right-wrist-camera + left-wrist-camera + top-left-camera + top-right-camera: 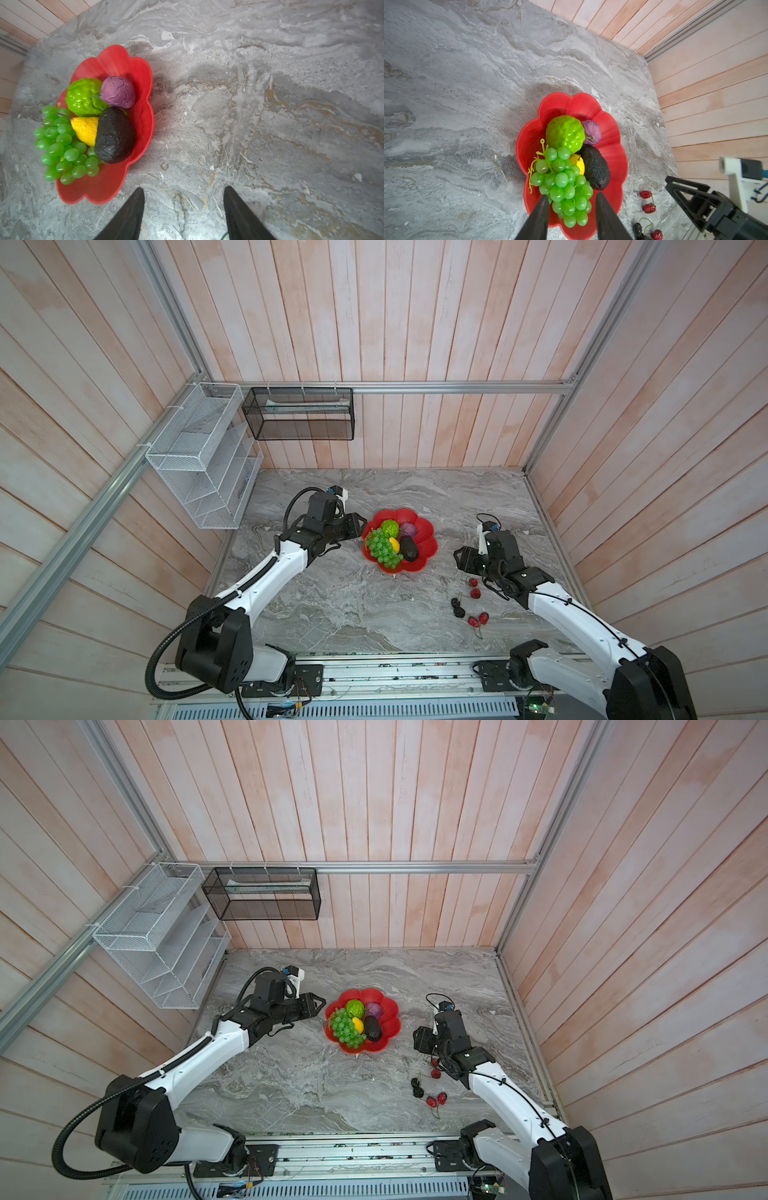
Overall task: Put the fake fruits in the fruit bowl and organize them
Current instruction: 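Move the right gripper back over the red cherries while the left gripper withdraws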
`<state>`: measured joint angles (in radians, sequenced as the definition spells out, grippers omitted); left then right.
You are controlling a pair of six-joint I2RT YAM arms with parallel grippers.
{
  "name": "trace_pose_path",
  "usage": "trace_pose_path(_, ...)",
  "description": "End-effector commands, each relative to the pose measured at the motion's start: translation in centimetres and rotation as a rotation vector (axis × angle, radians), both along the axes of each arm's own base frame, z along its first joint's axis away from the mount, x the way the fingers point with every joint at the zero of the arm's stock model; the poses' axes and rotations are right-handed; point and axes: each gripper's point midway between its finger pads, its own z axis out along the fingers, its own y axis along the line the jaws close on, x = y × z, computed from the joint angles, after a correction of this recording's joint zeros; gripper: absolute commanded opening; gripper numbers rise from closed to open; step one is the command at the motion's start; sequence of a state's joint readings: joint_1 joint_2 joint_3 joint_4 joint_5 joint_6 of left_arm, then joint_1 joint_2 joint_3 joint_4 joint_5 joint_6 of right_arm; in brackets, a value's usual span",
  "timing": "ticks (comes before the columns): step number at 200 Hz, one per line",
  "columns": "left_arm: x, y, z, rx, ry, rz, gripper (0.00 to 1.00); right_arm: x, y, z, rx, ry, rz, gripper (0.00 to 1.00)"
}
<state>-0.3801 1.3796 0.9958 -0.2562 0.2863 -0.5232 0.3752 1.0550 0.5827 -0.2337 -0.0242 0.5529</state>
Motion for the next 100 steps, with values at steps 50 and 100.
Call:
trace_pose_path(50,-0.7,2.0,-2.4,-0.112,0.041,0.063,0.4,-3.7,-1.2,-3.0,-0.151,0.177,-0.073,0.61)
trace_pose_path(100,-0.6,2.5,-3.0,-0.142,0.041,0.06,0.4,-5.2,-0.2,-4.1,-0.189,0.245,-0.054,0.61)
